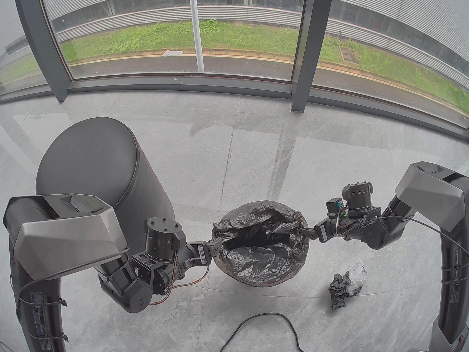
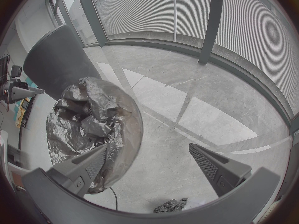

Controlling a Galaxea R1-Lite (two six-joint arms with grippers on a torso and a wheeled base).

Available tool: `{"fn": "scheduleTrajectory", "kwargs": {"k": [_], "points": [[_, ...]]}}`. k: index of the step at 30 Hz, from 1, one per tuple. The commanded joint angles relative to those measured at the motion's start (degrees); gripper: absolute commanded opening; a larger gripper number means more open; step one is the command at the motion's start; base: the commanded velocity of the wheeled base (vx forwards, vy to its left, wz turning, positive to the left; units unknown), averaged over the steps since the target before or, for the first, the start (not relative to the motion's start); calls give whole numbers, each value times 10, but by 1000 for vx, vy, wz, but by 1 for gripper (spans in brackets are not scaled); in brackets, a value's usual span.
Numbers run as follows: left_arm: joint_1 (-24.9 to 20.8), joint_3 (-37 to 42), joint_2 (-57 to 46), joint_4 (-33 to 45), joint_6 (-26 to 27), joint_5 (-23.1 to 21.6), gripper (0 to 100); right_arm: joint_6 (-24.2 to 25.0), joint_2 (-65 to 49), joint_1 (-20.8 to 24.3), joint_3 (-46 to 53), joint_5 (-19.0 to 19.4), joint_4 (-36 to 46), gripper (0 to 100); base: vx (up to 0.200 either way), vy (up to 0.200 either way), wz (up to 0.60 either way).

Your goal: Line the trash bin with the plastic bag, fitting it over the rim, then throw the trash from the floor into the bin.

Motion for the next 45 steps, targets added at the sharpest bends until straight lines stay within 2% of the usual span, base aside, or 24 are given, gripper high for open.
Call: {"fn": "scheduleTrajectory", "kwargs": {"k": [1, 28, 37, 39, 42, 43, 44, 45], "points": [[-1, 0, 3, 0, 0, 0, 100, 1, -3, -5, -4, 3, -1, 100, 0, 0, 0], [-28, 5, 15, 0, -9, 1, 100, 1, 38, -28, -2, 3, -1, 100, 0, 0, 0], [-30, 5, 12, -1, -11, 2, 100, 2, -10, -31, 11, 5, 0, 100, 0, 0, 0], [-38, -5, -3, -3, -37, 19, 100, 2, -52, -33, 44, 23, -1, 100, 0, 0, 0], [-61, -36, -35, 25, -114, 81, 100, 1, -76, -38, 74, 29, -1, 100, 0, 0, 0], [-61, -36, -35, 25, -114, 81, 100, 1, -76, -38, 74, 29, -1, 100, 0, 0, 0], [-69, -56, -63, 76, -178, 113, 100, 2, -83, -43, 85, 29, -1, 100, 0, 0, 0], [-69, -56, -63, 76, -178, 113, 100, 2, -83, -43, 85, 29, -1, 100, 0, 0, 0]]}}
